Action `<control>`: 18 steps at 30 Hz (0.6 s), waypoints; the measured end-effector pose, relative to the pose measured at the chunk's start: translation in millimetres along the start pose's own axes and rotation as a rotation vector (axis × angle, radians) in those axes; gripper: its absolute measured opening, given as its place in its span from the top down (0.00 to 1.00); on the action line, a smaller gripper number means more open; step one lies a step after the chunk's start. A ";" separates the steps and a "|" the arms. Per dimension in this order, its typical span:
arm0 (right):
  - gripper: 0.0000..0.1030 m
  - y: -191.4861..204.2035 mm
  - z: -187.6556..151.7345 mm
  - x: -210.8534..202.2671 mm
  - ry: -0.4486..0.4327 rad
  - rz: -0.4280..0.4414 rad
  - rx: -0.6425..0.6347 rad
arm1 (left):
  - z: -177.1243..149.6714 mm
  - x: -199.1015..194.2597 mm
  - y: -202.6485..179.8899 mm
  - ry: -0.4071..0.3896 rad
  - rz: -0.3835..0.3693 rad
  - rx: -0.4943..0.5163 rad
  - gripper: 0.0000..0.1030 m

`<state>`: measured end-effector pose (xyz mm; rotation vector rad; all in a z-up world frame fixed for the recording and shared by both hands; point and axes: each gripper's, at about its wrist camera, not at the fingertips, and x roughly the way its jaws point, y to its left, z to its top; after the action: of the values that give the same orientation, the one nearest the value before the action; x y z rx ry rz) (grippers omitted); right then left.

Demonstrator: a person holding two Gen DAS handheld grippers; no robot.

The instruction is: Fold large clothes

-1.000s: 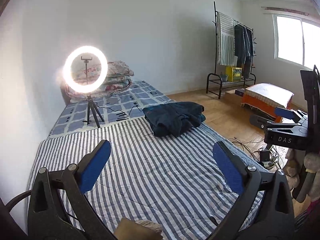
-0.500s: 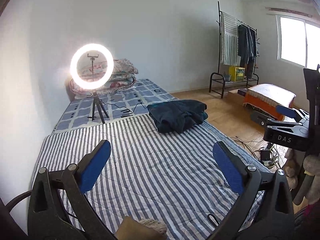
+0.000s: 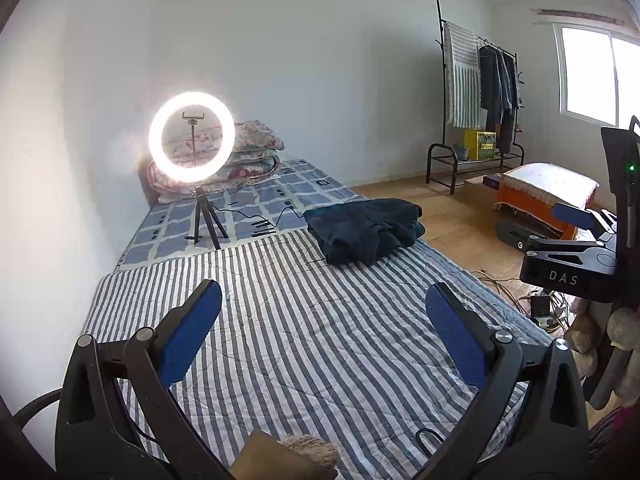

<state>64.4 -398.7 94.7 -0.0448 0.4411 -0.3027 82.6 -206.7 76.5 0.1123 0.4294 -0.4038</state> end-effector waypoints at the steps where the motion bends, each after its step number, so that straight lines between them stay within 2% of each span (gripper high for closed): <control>1: 0.00 0.2 -0.2 0.2 0.001 -0.002 0.000 | -0.1 0.0 0.1 0.000 -0.001 0.000 0.00; 18: 0.00 8.6 -1.0 3.8 0.012 -0.015 -0.036 | -3.5 0.4 -1.6 0.008 0.033 0.007 0.00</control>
<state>69.6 -391.6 91.3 -0.0814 0.4579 -0.3101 80.9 -207.7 73.2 0.1280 0.4331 -0.3724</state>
